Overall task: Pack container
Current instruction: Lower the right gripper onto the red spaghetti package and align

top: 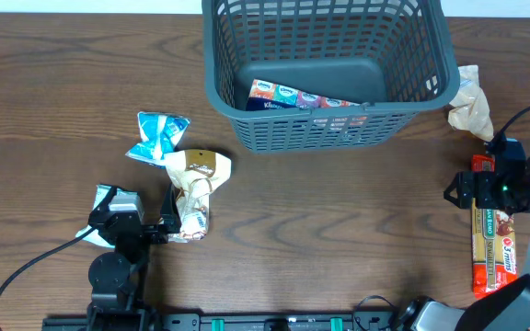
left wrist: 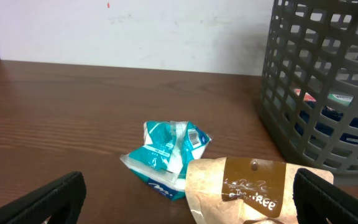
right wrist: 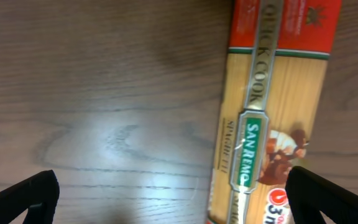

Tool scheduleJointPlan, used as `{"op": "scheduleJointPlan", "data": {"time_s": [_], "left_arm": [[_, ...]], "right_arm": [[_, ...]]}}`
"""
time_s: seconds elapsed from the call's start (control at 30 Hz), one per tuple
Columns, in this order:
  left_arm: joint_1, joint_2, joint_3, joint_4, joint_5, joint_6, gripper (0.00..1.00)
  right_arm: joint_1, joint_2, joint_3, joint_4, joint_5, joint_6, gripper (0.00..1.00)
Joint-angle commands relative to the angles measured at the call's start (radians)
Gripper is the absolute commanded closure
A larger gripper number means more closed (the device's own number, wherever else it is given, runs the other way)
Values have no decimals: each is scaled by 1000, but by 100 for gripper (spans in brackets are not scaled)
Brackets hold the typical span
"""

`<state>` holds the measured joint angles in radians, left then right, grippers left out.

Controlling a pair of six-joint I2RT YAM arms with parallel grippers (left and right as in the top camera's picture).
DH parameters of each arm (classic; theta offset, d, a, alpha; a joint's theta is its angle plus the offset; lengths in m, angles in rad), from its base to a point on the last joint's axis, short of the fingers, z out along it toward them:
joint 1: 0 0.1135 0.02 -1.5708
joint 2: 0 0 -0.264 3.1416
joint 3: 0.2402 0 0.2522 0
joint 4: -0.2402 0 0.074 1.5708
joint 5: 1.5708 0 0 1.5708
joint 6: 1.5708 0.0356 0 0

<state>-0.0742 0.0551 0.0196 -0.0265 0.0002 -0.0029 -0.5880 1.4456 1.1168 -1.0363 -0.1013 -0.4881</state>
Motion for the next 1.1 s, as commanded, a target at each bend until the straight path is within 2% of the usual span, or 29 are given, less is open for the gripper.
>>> {"op": "scheduleJointPlan", "data": {"time_s": [0.0, 0.13, 0.3, 0.37, 0.5, 1.07], "left_arm": [[-3, -7, -16, -45, -19, 8, 1], [-3, -7, -16, -45, -19, 8, 1], [-3, -7, -16, -45, -19, 8, 1], [-3, -7, -16, -45, -19, 8, 1], [-3, -7, -16, -45, -19, 8, 1], [-3, -7, -16, -45, -19, 8, 1]], "right_arm": [[-11, -5, -2, 19, 61, -41, 1], [-45, 0, -3, 31, 74, -52, 1], [-140, 21, -18, 38, -33, -85, 2], [-169, 29, -21, 40, -70, -111, 5], [-216, 51, -21, 63, -83, -122, 5], [-233, 256, -21, 165, -83, -251, 5]]}}
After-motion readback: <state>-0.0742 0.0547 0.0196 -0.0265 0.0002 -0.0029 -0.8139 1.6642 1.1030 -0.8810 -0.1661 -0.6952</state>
